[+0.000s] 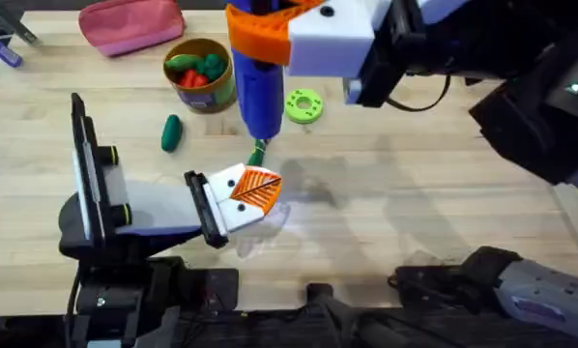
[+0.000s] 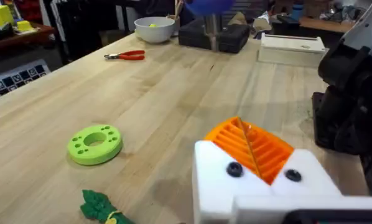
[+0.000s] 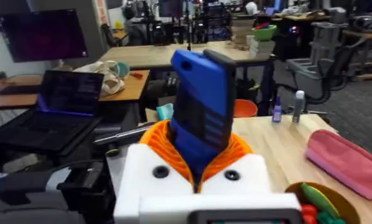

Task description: Pick up the gripper from the table and insert it into the empty holder that is missing its gripper. Then pick up a screw, insert it into the mounting hole, and use the screwdriver to tighten it. Finally, clean up the table by picking up the vegetable and placing it into the bucket.

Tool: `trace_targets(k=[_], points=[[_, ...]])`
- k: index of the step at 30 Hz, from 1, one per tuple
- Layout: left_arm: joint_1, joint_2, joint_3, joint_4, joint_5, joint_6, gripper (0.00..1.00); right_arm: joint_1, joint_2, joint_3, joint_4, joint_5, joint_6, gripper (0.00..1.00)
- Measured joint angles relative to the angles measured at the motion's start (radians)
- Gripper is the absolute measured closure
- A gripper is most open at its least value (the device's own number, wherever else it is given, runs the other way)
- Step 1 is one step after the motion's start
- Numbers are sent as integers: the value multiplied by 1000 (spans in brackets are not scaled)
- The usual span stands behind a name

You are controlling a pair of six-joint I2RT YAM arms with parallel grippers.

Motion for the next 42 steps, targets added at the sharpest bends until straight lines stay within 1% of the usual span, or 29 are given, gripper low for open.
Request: trace_targets(k=[13,16,20,26,32,42], points=[[0,0,0,0,0,0,987,4,0,0,15,-57,2,992],[0,0,0,0,0,0,987,23,2,0,36,-59,-5,992],[0,0,0,0,0,0,987,74,3,0,46,-63,-46,992],[0,0,0,0,0,0,987,127,28,0,53,-64,-110,992],[0,0,0,0,0,0,987,159,49,-1,58,-63,-157,992],[0,0,0,0,0,0,987,187,49,-1,71,-61,-170,992]])
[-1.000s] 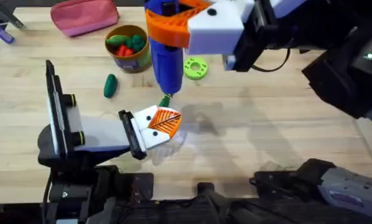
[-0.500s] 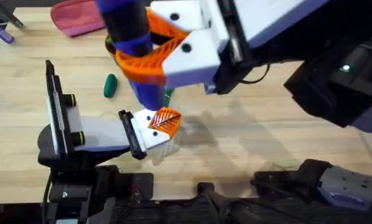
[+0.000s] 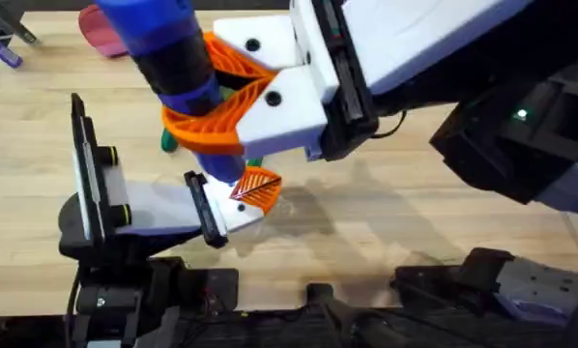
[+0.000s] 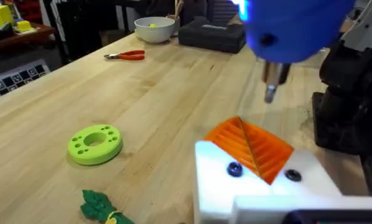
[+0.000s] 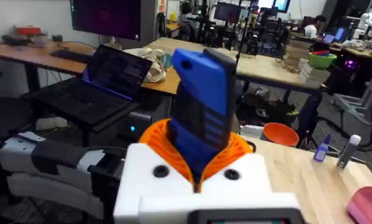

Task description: Pick up the gripper from the table and insert it into the empty holder that is missing its gripper. Then pick up a screw, insert it into the mounting hole, and use the screwdriver to tighten it. Finally, clean up the table by picking up the vegetable and placing it into the bucket.

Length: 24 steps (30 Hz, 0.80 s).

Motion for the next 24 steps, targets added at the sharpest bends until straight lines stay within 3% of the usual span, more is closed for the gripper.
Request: trace_targets(k=[24], points=[[0,0,0,0,0,0,987,33,55,0,25,1,-7,992]])
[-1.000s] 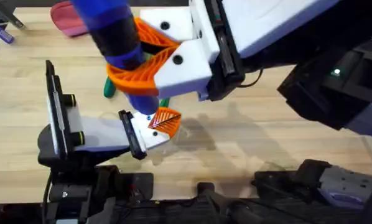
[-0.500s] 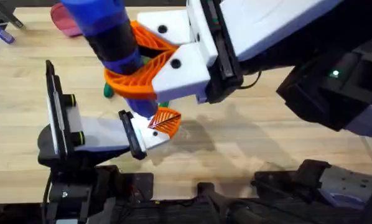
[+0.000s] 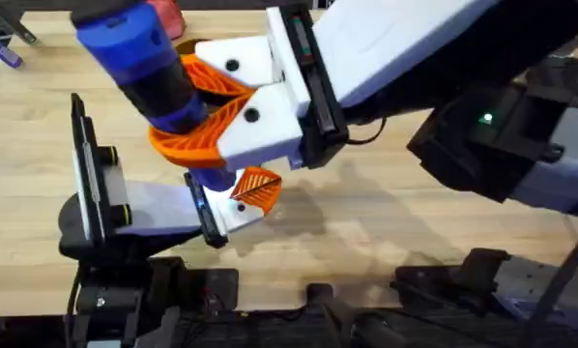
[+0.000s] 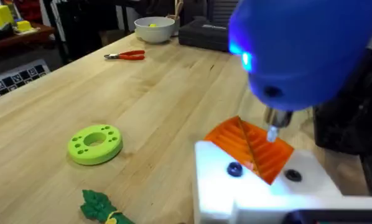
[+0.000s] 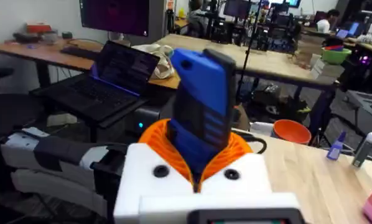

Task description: Pick up the gripper from the table and insert it into the empty holder that is missing its gripper. Then pick up a screw, insert it into the mounting hole, and use the screwdriver to tighten it. Finally, clean up the table by picking up the vegetable and placing it into the bucket.

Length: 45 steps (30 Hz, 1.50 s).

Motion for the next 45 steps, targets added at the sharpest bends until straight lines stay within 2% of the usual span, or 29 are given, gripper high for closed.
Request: trace_targets(k=[45], points=[[0,0,0,0,0,0,987,2,3,0,-11,0,-11,992]])
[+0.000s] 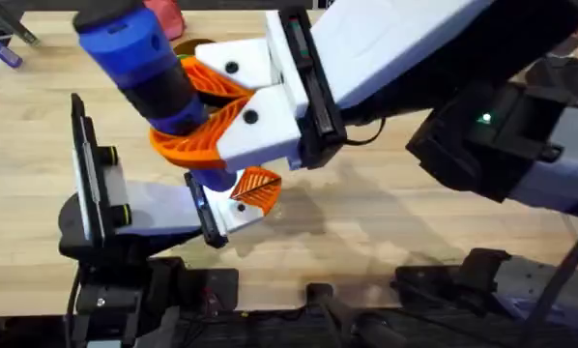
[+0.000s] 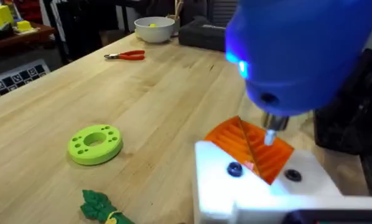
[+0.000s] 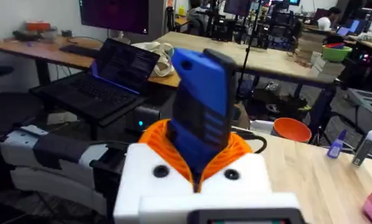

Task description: Pick up the gripper from the table and insert it into the empty holder that is missing its gripper. Then pick up a screw, insert it into the mounting hole, and use the screwdriver to tighten it. Finally, clean up the table by picking up the vegetable and placing it into the bucket.

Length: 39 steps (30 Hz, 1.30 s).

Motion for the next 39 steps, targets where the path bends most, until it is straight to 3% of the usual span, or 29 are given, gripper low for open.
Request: trace_targets(k=[39], points=[[0,0,0,0,0,0,987,-19,38,0,-11,-6,-29,992]])
